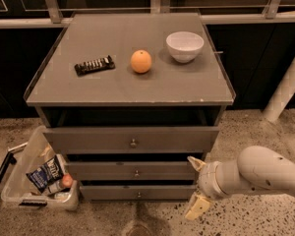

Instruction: Open bottom drawer

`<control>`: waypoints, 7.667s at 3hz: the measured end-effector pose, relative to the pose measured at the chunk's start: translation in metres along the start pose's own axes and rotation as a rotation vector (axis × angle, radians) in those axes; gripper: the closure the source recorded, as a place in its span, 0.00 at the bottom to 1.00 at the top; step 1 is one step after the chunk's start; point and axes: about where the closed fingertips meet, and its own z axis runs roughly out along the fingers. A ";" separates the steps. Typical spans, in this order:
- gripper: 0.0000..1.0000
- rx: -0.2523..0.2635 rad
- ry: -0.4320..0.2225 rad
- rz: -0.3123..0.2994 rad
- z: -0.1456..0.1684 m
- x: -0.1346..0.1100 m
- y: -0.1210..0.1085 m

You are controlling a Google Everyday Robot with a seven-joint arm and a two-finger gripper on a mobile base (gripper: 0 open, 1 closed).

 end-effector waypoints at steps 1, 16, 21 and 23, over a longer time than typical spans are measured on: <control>0.00 0.014 -0.027 -0.026 0.017 0.005 -0.008; 0.00 0.160 -0.020 -0.123 0.340 0.183 -0.048; 0.00 0.193 -0.070 -0.098 0.390 0.210 -0.091; 0.00 0.179 -0.143 -0.061 0.402 0.211 -0.105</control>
Offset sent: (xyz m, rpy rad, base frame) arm 0.0611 -0.0077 -0.0919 0.0828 -0.1344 0.0294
